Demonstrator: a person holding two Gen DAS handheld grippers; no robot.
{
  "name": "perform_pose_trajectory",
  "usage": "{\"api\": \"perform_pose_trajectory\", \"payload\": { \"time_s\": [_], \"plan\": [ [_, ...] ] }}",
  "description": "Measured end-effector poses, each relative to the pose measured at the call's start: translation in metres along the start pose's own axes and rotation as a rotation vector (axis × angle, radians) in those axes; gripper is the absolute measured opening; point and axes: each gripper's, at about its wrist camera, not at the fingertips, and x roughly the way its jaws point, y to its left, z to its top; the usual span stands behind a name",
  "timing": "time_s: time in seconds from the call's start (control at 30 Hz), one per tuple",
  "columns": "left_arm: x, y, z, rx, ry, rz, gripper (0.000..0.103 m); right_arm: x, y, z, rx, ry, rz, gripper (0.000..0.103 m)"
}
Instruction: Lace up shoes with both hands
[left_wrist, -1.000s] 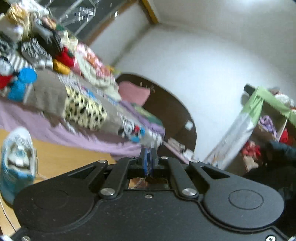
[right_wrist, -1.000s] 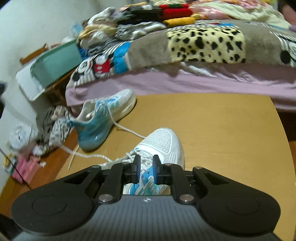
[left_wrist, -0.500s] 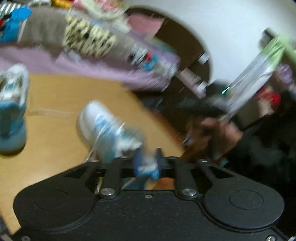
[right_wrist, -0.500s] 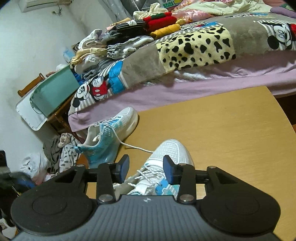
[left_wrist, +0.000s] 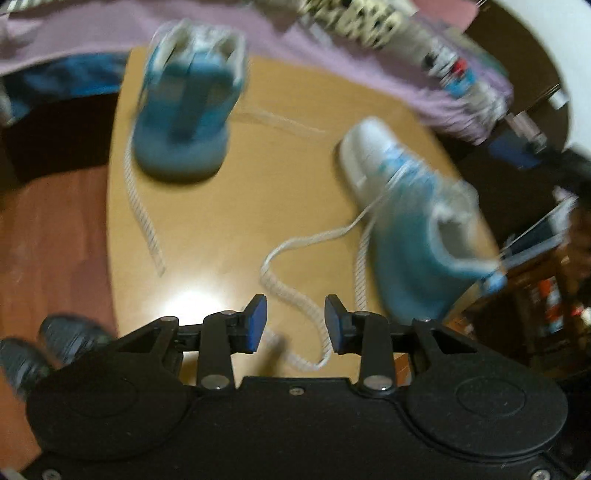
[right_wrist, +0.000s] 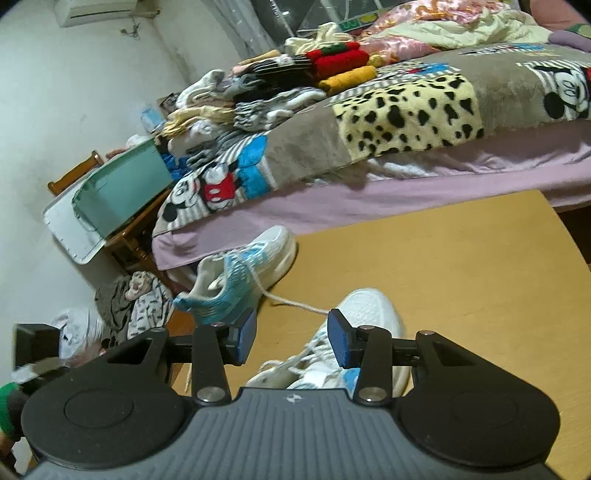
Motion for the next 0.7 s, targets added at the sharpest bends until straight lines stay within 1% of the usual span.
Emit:
{"api": "perform_pose_trajectory", "payload": {
  "time_s": [0.07, 0.17, 0.33, 0.4, 0.5, 0.6, 0.63, 0.67, 0.7],
  "plan": [
    [0.009, 0.001, -0.007, -0.017, 0.019, 0.039, 0.033, 0.0, 0.008, -0.003, -0.018, 0.006, 0.009, 0.043],
    [0.016, 0.0, -0.013, -0.034, 0.012, 0.1, 0.033, 0.0, 0.018, -0.004, -0.038, 0.003, 0.022, 0.043],
    [0.017, -0.008, -0.012, -0.037, -0.041, 0.187, 0.033, -0.002, 0.027, -0.004, -0.041, -0.005, 0.049, 0.043],
    [0.022, -0.007, -0.009, -0.058, -0.05, 0.206, 0.032, -0.002, 0.029, -0.003, -0.042, -0.007, 0.058, 0.043],
    [0.03, -0.005, -0.006, -0.082, -0.044, 0.208, 0.032, -0.002, 0.029, -0.003, -0.043, -0.005, 0.063, 0.043],
    [0.036, -0.008, -0.002, -0.076, -0.045, 0.223, 0.028, -0.001, 0.027, -0.003, -0.043, -0.002, 0.065, 0.043],
    [0.038, -0.009, 0.0, -0.074, -0.045, 0.226, 0.022, 0.0, 0.026, -0.002, -0.042, -0.001, 0.065, 0.043],
    [0.039, -0.011, -0.001, -0.057, -0.041, 0.23, 0.011, 0.0, 0.025, -0.002, -0.04, -0.002, 0.065, 0.043],
    [0.04, -0.012, -0.002, -0.036, -0.037, 0.235, 0.003, 0.0, 0.024, -0.002, -0.038, -0.002, 0.066, 0.043]
  ]
}}
